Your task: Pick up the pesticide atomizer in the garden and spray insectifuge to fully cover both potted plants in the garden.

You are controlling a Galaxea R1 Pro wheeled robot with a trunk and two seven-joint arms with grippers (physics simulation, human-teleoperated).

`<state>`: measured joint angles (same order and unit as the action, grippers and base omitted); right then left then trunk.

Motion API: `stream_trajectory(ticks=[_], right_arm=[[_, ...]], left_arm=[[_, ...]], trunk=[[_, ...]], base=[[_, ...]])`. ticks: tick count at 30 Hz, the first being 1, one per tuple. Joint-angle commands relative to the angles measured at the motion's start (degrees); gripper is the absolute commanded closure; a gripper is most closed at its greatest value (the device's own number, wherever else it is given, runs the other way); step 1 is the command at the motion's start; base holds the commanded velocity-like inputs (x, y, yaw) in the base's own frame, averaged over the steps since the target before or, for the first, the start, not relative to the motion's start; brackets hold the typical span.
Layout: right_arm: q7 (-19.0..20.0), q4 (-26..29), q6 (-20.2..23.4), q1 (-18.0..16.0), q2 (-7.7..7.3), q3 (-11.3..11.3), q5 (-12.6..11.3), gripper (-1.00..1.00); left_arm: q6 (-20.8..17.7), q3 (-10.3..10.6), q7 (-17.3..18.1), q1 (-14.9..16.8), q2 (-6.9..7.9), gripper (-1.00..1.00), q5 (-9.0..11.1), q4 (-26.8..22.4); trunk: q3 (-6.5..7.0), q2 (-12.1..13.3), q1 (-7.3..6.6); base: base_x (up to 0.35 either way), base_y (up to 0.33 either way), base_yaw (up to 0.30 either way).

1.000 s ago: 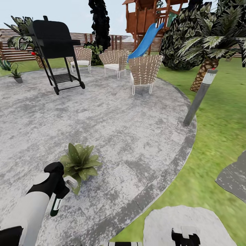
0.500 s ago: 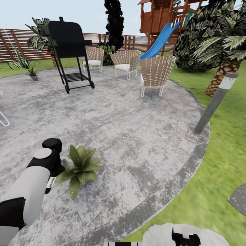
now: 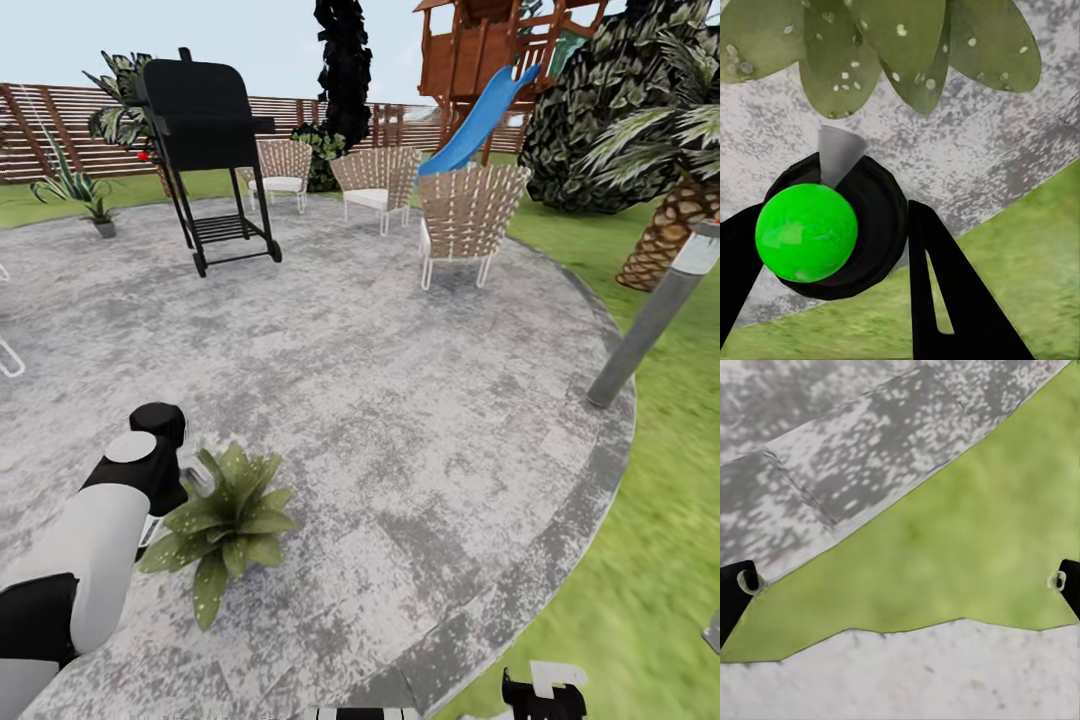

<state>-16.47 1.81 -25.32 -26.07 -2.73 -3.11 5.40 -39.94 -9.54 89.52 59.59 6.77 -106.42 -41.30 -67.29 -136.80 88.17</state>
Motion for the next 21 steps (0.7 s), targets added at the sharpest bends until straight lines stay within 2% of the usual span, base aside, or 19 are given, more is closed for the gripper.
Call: stream_trajectory(ticks=[1,11,15,21], right_arm=[[-0.2,-0.1,-0.1,0.0,0.00,-0.3,0.6,-1.00],[-0.2,-0.1,-0.2,0.0,0.01,-0.3,0.6,-1.00],[-0.2,-0.1,-0.2,0.0,0.01,-0.3,0.6,-1.00],[-0.3,-0.1,-0.2,0.0,0.01,-0.3,0.6,-1.00]], left_arm=[[-0.4,-0.1,0.5,0.0,-0.02,1.00,-0.4,0.0],[0.1,-0.4,0.5,-0.2,-0.15,1.00,-0.5,0.1],[0.1,-0.2,0.5,-0.2,-0.03,1.00,-0.4,0.0],[0.0,-0.2,0.5,-0.2,0.08,1.00,-0.4,0.0]], trunk=[[-0.05,0.0,-0.01],[-0.05,0.0,-0.01],[-0.05,0.0,-0.01],[-0.05,0.0,-0.01]], base=[[0.008,0.000,0.260],[0.001,-0.005,0.275],[0.000,-0.214,0.254],[0.000,-0.269,0.041]])
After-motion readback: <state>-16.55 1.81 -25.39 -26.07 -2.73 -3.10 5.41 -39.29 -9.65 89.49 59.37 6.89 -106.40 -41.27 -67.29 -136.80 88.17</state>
